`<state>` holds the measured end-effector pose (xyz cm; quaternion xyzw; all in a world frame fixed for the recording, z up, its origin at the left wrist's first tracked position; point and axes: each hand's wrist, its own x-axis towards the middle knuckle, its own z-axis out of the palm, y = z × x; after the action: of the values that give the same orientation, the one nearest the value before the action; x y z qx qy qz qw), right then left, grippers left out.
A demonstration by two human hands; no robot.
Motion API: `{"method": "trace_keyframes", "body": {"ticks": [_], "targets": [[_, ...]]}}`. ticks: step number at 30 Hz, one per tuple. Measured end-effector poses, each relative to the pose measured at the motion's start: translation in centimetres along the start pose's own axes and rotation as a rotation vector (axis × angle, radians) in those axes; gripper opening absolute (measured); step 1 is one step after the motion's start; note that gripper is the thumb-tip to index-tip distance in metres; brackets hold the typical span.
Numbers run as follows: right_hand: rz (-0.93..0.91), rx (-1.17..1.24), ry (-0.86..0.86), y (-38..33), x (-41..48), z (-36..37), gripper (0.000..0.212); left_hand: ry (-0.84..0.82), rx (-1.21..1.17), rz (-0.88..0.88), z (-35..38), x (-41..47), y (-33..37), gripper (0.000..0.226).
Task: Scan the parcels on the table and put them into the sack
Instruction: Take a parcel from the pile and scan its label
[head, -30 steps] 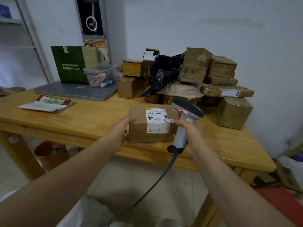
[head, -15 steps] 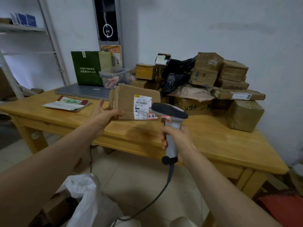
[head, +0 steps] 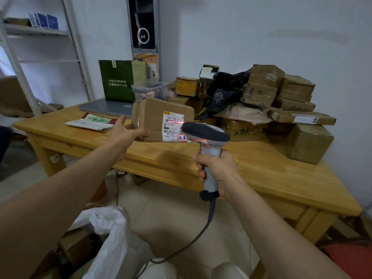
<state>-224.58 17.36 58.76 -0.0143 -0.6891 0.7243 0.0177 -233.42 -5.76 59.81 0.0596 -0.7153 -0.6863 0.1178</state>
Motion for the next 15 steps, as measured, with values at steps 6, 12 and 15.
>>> {"method": "trace_keyframes", "body": {"ticks": [6,12,15], "targets": [[-0.003,-0.013,-0.015,0.0,-0.1,0.3,0.013,0.013,0.013,0.005,-0.2,0.3,-0.3,0.106],[0.032,0.009,-0.044,0.2,0.1,0.9,0.01,0.047,-0.023,-0.037,-1.4,0.3,-0.7,0.101],[0.098,-0.011,-0.095,0.8,0.0,2.2,0.012,0.169,-0.016,-0.086,-4.2,-0.6,-1.4,0.102]]}}
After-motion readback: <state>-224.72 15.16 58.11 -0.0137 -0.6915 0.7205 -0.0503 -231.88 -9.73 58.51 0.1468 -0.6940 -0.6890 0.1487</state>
